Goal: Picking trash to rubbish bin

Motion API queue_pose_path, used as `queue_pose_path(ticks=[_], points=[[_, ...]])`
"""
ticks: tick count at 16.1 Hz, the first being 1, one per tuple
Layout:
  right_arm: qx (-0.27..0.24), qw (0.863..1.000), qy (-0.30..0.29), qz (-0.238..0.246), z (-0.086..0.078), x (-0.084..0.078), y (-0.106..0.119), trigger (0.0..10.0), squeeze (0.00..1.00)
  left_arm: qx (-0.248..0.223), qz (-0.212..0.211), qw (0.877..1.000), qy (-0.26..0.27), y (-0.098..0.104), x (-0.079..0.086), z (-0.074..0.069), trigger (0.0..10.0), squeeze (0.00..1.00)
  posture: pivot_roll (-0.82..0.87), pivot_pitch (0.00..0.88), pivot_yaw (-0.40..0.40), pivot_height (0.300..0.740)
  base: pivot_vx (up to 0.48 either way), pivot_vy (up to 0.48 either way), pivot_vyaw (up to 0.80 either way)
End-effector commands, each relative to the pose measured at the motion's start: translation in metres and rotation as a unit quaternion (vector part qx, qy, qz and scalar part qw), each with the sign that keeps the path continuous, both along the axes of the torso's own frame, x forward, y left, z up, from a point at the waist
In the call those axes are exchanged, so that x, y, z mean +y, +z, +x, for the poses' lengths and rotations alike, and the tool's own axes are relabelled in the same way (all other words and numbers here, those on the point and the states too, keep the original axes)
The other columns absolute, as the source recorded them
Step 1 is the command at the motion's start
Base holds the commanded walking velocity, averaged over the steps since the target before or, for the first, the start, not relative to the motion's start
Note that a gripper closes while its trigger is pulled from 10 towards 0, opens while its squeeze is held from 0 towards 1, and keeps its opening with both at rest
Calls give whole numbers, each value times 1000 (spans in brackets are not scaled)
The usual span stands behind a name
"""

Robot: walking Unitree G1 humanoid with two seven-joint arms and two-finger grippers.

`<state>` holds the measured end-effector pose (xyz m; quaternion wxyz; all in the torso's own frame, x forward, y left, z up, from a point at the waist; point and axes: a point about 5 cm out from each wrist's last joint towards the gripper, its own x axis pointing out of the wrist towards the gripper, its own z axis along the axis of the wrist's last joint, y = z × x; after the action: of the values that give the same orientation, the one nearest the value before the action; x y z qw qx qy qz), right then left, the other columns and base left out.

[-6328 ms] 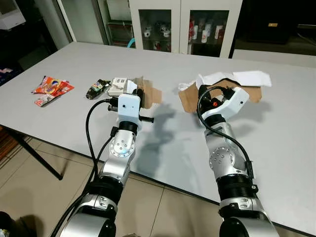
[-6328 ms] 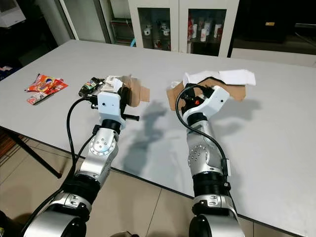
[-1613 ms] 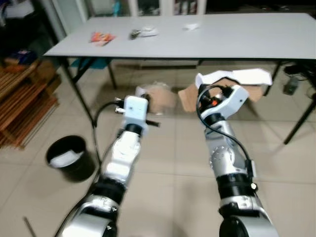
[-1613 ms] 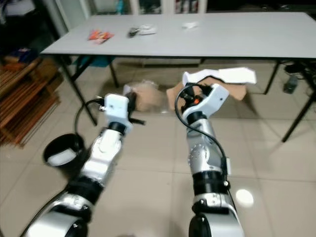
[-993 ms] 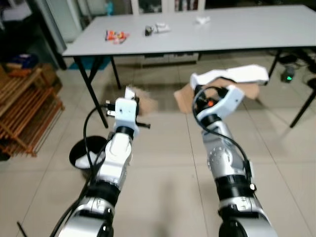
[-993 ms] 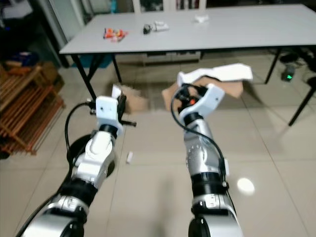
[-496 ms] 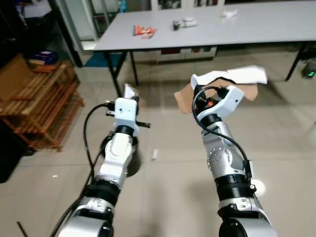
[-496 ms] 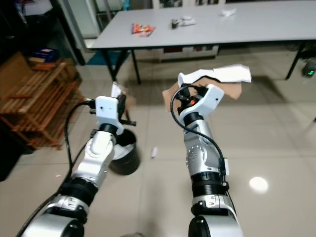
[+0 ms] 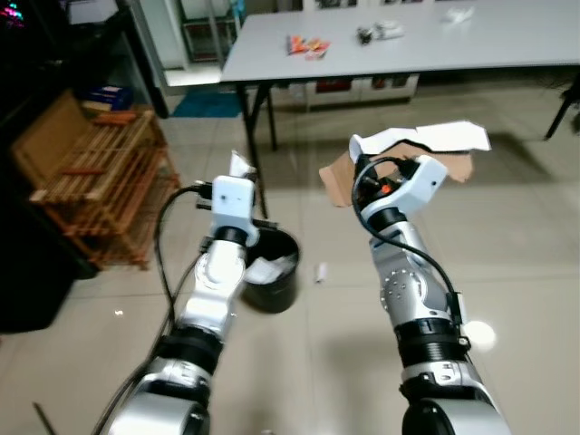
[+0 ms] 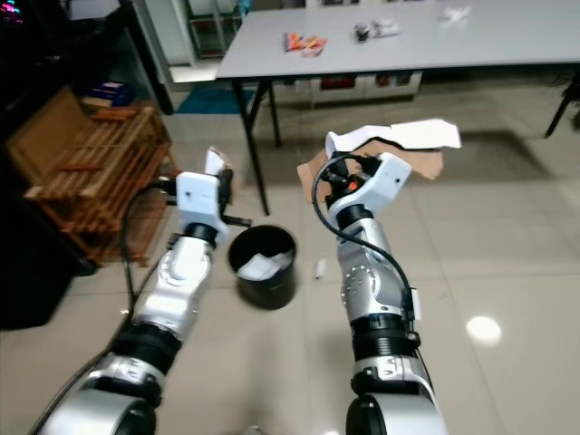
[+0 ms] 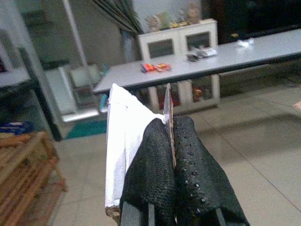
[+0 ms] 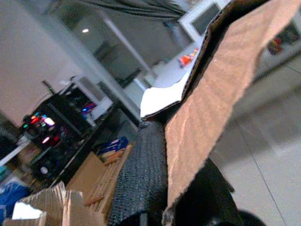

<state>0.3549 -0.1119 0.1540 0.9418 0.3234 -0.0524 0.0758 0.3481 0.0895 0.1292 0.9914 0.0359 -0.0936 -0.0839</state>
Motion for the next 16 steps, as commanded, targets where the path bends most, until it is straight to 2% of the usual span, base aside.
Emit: queue_pose_path(ticks=[1,6,9,10,13,16], points=[[-9,1000,13,6,2,10,7,10000,0,1,7,1000,7,0,5,1,10000,0,28,0,86,740,0,0,0],[-9,1000,13,4,2,9,8,10000,0,-5,5,1000,-1,1,2,0,10000,0,30,0,84,740,0,0,0],[-9,1000,16,-2,2,11,8,10000,0,9,17,1000,7,-1,5,2,10000,0,33,0,83,740,0,0,0],[-13,1000,20,-16,2,12,9,10000,0,10,12,1000,9,-1,6,2,10000,0,34,0,82,740,270,0,0],[-22,998,34,-47,0,19,10,10000,0,15,13,1000,15,-2,8,3,10000,0,36,0,81,740,350,0,771],[-12,999,32,-38,1,18,7,10000,0,19,15,1000,17,-3,9,3,10000,0,37,0,80,740,386,0,183]])
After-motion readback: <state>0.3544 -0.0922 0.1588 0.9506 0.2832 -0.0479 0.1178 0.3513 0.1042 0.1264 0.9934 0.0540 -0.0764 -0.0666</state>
